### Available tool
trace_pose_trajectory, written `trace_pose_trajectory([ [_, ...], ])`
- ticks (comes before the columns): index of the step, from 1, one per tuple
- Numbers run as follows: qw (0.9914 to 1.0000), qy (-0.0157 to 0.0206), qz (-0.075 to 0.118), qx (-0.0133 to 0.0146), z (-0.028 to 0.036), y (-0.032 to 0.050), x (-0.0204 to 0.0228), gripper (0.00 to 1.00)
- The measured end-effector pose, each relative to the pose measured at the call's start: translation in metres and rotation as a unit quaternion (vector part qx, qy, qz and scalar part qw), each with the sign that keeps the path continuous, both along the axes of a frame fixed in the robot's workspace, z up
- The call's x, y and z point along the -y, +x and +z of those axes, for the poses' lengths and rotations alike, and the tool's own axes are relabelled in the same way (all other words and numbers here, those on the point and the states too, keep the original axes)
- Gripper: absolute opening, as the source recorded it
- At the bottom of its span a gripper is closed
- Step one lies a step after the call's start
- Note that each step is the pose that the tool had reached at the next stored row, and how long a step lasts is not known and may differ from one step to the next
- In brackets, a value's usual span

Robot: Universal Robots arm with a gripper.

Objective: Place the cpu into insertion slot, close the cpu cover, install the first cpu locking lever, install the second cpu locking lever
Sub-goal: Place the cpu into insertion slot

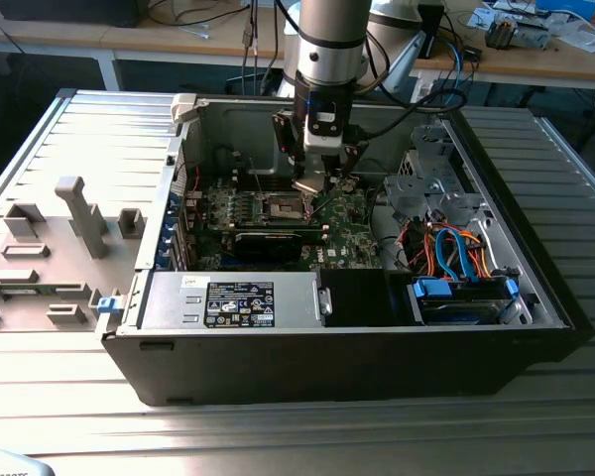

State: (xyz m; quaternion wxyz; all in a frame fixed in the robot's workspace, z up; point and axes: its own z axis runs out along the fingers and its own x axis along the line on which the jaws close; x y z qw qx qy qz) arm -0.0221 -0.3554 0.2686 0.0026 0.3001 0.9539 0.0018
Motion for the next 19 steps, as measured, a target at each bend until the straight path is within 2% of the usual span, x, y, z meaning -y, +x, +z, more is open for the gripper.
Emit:
trace_pose_trajectory([
  [19, 0.99986, -0.0013, -0.016, 0.0, -0.002, 0.0, 0.0, 0.55],
])
